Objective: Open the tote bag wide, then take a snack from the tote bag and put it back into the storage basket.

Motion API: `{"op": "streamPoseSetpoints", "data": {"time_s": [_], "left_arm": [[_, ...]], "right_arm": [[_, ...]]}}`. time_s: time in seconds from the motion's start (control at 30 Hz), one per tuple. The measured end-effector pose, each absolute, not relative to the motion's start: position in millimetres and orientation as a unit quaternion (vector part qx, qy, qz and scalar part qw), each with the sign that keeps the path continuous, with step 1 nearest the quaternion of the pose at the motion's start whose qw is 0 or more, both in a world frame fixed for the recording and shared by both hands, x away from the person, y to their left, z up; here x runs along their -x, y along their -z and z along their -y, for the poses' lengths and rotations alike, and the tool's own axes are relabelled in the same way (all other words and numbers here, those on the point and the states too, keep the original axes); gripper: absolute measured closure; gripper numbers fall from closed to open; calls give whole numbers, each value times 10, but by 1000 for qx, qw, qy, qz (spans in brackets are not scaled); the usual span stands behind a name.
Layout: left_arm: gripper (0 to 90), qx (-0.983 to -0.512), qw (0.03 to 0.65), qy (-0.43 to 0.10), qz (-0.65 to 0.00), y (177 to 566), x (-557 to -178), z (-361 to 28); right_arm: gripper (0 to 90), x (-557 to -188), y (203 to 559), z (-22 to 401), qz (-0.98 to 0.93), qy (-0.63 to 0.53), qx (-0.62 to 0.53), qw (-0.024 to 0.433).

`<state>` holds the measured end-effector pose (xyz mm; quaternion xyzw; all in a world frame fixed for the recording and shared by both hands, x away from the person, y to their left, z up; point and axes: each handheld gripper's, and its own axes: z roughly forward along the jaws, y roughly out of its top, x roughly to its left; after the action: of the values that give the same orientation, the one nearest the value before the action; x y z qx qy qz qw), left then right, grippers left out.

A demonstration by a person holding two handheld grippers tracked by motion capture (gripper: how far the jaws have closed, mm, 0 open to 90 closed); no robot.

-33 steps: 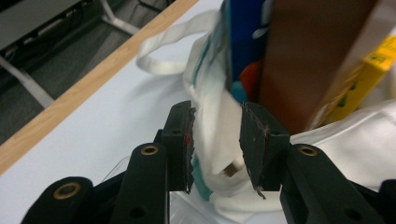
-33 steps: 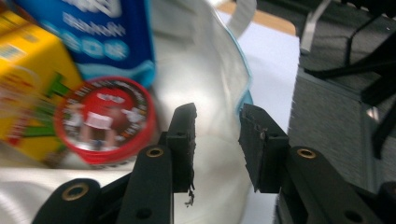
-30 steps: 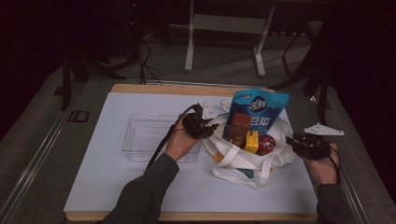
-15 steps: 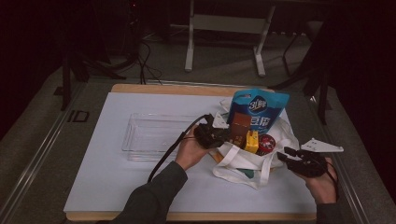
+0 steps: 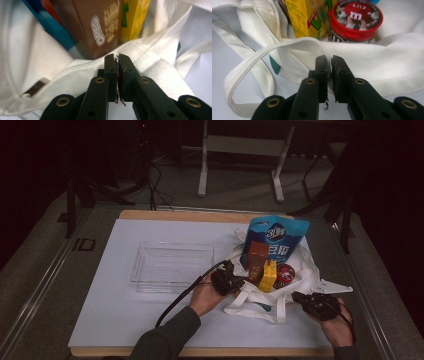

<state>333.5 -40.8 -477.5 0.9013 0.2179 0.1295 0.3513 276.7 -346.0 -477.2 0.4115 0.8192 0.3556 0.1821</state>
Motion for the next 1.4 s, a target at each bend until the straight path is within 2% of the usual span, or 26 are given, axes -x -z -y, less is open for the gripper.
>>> {"op": "streamPoseSetpoints", "data": {"time_s": [0.37, 0.57, 0.87, 1.23, 1.4], "left_arm": [[897, -904, 324, -174, -217, 5060, -3210, 507], [898, -897, 337, -167, -233, 5105, -3213, 497], [896, -870, 385, -146, -271, 5156, -3215, 416], [896, -867, 392, -139, -273, 5145, -3222, 397], [893, -856, 418, -135, -272, 5036, -3216, 348]], "right_arm": [[823, -2896, 5072, 3343, -811, -336, -444, 182], [831, -2886, 5134, 3267, -812, -314, -450, 200], [833, -2866, 5187, 3283, -805, -324, -454, 202], [833, -2839, 5212, 3288, -796, -332, -462, 206], [834, -2831, 5219, 3291, -796, -333, -462, 207]]}}
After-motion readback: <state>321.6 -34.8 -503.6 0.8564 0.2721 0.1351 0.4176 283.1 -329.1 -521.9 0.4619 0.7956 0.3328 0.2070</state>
